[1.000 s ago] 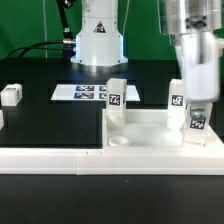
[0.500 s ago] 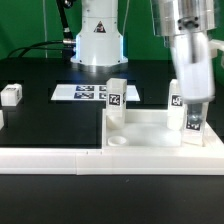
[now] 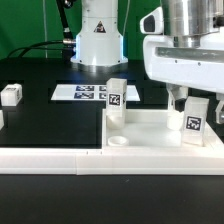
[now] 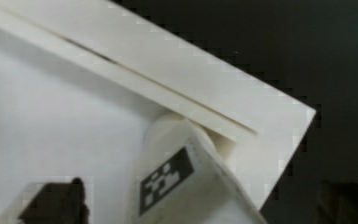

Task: Assemble square table

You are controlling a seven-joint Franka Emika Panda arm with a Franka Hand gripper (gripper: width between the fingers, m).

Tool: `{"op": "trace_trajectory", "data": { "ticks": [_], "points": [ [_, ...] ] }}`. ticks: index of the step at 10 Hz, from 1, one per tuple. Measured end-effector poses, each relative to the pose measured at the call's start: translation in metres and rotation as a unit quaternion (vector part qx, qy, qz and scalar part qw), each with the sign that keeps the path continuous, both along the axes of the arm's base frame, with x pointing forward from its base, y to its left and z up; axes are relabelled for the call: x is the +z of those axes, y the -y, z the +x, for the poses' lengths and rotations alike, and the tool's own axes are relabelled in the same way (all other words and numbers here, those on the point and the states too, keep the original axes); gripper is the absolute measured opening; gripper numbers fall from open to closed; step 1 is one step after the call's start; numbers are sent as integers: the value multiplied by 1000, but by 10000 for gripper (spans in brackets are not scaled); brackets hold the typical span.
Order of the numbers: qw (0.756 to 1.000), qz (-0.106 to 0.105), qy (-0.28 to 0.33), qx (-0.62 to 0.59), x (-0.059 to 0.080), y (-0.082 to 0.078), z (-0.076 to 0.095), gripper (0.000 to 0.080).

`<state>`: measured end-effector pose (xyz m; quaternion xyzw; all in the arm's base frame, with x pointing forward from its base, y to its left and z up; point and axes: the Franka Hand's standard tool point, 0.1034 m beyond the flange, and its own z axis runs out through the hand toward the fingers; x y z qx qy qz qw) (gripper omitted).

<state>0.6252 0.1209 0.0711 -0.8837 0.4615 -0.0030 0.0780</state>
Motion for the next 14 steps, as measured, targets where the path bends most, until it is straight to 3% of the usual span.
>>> {"op": "trace_trajectory", "data": {
  "ticks": [2, 4, 5, 6, 7, 8, 12, 14],
  "points": [
    [979, -27, -20, 201, -6, -5, 0, 648],
    [980, -28, -20, 197, -8, -4, 2, 648],
    [980, -28, -20, 197, -8, -4, 2, 535],
    [985, -26, -24, 168, -8, -4, 2, 535],
    [992, -25, -31, 123, -9, -4, 0, 352],
    [995, -24, -37, 89, -10, -3, -1, 288],
    [994, -15, -53, -92, -8, -2, 3, 288],
    [959, 25, -68, -275, -10, 6, 4, 290]
  ]
}}
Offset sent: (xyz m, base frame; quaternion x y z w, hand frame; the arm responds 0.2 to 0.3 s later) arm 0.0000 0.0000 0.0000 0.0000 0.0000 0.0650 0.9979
